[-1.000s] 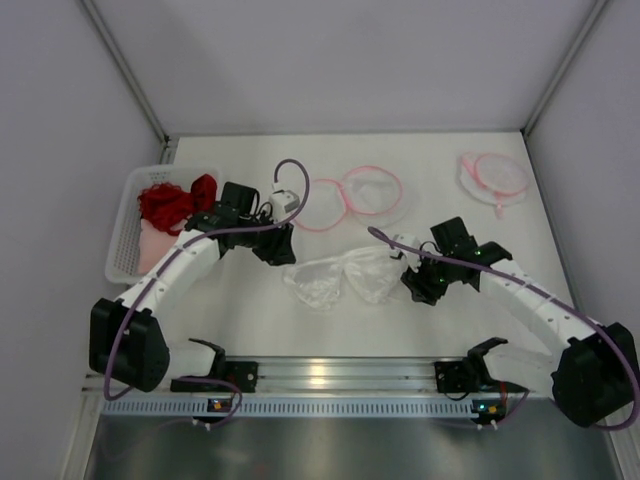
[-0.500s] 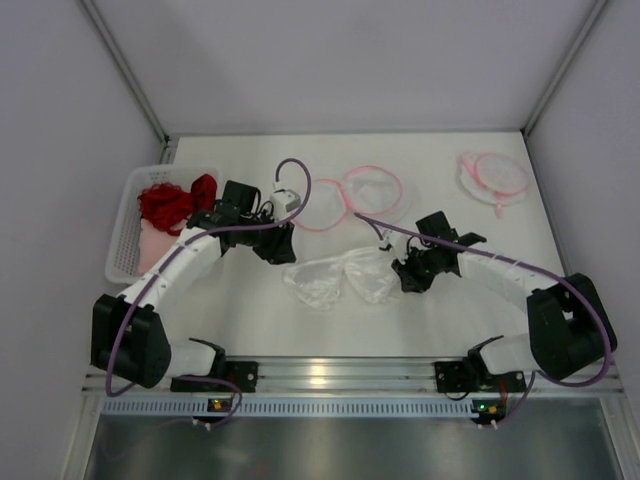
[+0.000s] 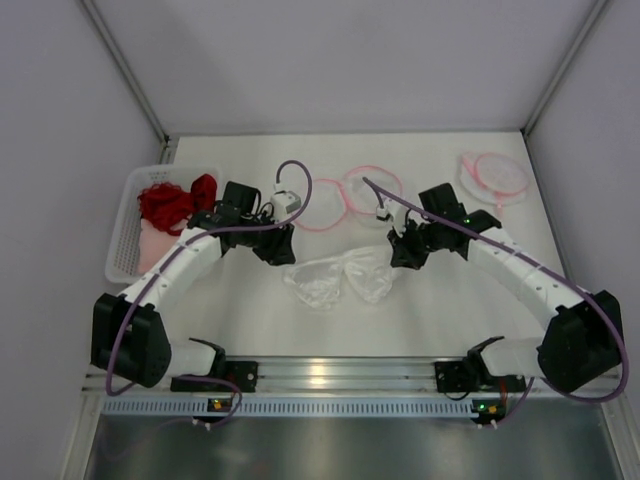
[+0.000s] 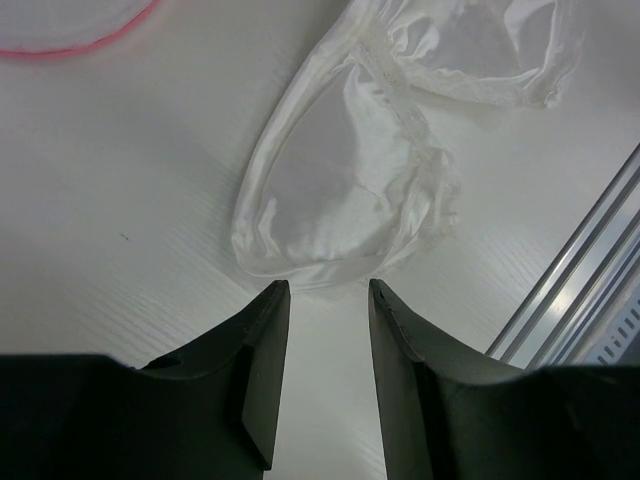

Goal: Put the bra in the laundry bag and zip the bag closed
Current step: Adjust the bra at the center of the board.

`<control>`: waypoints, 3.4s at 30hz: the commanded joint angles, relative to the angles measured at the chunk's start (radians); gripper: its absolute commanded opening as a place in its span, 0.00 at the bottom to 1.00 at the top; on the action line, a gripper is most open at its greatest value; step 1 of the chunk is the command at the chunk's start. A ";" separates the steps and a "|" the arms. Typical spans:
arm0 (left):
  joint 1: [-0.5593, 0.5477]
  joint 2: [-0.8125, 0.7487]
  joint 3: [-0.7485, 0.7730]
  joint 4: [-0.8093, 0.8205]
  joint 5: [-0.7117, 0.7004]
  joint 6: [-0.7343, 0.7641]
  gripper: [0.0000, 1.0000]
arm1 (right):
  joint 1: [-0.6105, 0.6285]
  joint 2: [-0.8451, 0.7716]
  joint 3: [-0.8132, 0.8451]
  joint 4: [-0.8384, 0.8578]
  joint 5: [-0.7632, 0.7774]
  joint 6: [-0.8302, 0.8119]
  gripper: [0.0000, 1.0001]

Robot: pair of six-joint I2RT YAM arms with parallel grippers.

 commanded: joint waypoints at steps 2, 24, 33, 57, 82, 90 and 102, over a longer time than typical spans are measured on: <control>0.006 0.013 -0.003 0.020 0.002 0.034 0.43 | 0.031 0.120 0.121 -0.049 -0.086 0.078 0.00; 0.079 0.097 -0.005 -0.052 0.088 -0.141 0.44 | 0.142 0.319 0.282 0.000 0.050 0.169 0.41; 0.130 0.140 -0.020 -0.066 0.076 -0.213 0.44 | 0.130 0.162 0.293 -0.051 0.133 0.135 0.56; 0.140 0.393 0.007 -0.007 0.062 -0.281 0.38 | -0.179 0.274 0.055 0.225 -0.034 0.333 0.70; 0.138 0.191 0.020 0.057 0.530 -0.569 0.00 | -0.104 0.296 0.011 0.345 -0.207 0.527 0.00; 0.072 0.203 0.038 0.304 0.577 -0.836 0.00 | -0.042 0.300 0.007 0.397 -0.241 0.540 0.00; -0.166 0.362 -0.049 1.020 0.406 -1.339 0.00 | -0.012 0.300 -0.014 0.406 -0.229 0.518 0.00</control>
